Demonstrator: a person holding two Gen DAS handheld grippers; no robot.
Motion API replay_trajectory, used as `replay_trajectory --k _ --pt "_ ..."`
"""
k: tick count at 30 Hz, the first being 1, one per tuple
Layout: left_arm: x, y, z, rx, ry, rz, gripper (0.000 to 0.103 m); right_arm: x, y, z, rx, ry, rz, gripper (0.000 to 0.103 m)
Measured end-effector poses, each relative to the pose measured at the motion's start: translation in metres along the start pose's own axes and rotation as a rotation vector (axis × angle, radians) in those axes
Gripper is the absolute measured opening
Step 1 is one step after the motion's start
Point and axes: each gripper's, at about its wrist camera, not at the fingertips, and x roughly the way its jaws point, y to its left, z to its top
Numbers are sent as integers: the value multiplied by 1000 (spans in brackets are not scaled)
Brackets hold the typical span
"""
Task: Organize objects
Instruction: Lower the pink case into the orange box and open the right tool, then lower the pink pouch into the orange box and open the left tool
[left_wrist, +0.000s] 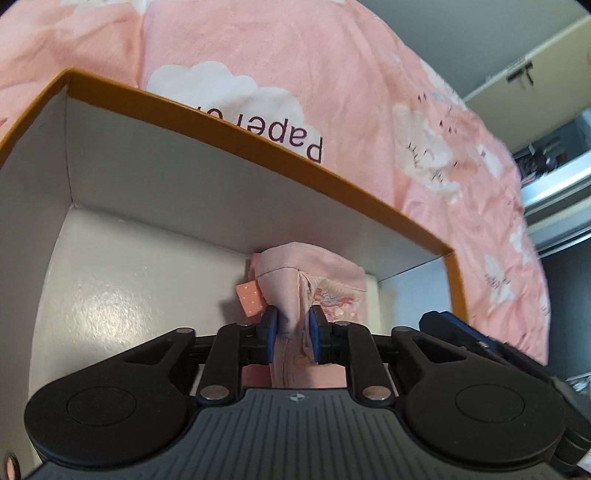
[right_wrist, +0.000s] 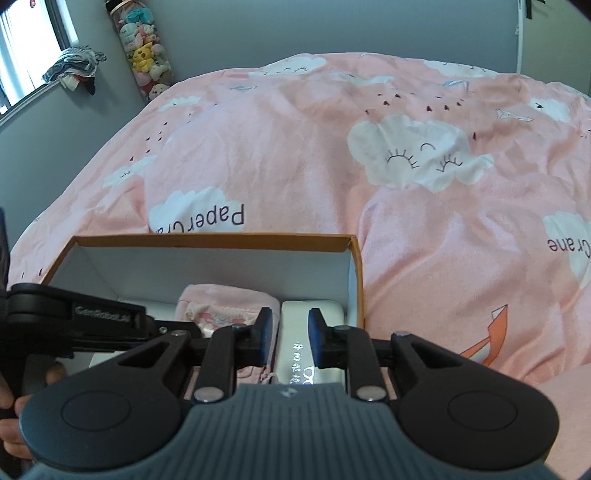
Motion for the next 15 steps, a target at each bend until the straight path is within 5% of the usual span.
replay_trajectory --k 2,7,15 --pt "3 -6 -1 41 10 61 26 2 1 -1 -7 9 4 23" --pt "-9 -11 -4 104 26 46 49 1 1 -5 -10 7 17 34" --pt "-43 3 -18 109 92 174 50 -27 5 -16 -23 -71 -13 58"
